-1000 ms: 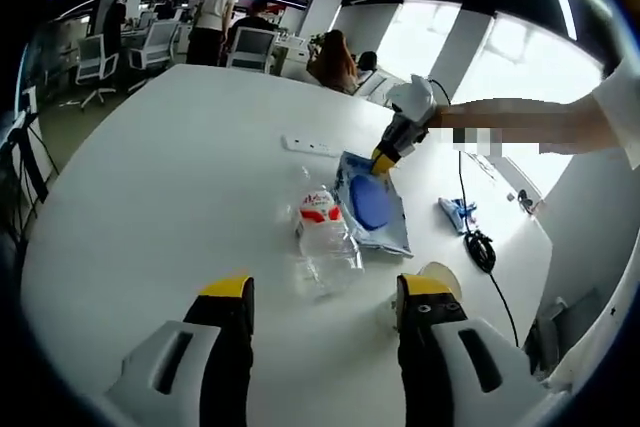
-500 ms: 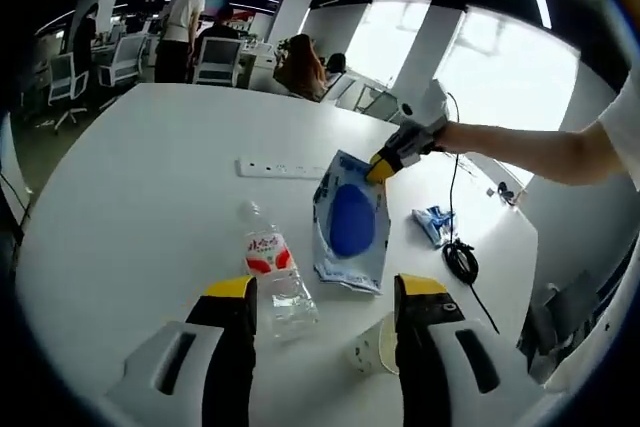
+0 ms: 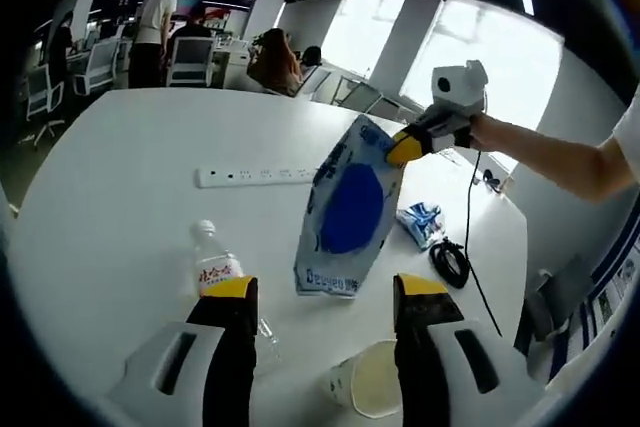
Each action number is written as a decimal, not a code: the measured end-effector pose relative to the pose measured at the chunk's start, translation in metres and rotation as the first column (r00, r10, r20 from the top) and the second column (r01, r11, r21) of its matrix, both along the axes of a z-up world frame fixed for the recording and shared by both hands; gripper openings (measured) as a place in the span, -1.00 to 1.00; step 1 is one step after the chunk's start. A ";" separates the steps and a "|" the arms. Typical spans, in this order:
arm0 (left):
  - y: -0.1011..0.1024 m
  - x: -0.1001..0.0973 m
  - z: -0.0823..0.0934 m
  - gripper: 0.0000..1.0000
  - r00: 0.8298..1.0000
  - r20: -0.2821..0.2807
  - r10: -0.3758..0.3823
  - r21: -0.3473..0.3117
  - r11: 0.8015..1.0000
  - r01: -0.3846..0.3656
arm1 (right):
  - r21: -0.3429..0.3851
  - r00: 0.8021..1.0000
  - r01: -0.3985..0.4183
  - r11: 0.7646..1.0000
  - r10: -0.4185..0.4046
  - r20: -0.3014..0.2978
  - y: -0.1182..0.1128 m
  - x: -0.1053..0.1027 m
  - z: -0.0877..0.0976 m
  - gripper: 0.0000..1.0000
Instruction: Arrange the tabletop items into an orderly group along one side of the table until the central work area is clear of visible clutter.
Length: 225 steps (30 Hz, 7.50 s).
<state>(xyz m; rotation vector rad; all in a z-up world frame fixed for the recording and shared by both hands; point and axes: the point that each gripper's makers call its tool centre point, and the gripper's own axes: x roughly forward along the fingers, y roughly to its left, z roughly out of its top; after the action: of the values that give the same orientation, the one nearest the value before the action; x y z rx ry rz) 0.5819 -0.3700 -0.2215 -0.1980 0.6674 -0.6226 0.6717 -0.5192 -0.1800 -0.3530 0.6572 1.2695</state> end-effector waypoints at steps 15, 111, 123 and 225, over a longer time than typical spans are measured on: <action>-0.053 0.032 0.015 0.00 1.000 0.011 -0.021 -0.061 0.998 0.022 | 0.271 0.976 0.179 0.946 -0.205 0.072 -0.039 -0.020 0.086 -1.00; -0.083 0.058 -0.099 -1.00 0.964 -0.252 -0.089 0.214 0.966 0.146 | -0.107 0.545 0.831 0.546 -0.837 -0.047 -0.105 -0.038 -0.143 -0.94; -0.084 0.059 -0.100 -1.00 0.965 -0.255 -0.063 0.191 0.975 0.114 | -0.129 0.556 0.825 0.550 -0.831 0.006 -0.109 -0.041 -0.141 -0.85; 0.006 0.007 0.015 0.30 0.996 -0.068 -0.050 -0.004 0.999 0.050 | 0.178 0.690 0.706 0.685 -0.610 -0.390 -0.028 -0.051 -0.029 0.08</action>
<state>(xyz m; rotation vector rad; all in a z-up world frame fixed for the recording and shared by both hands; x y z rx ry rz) 0.5894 -0.3639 -0.2066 -0.2060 0.7393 -0.6666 0.6207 -0.5467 -0.2090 0.3544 0.7338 0.6856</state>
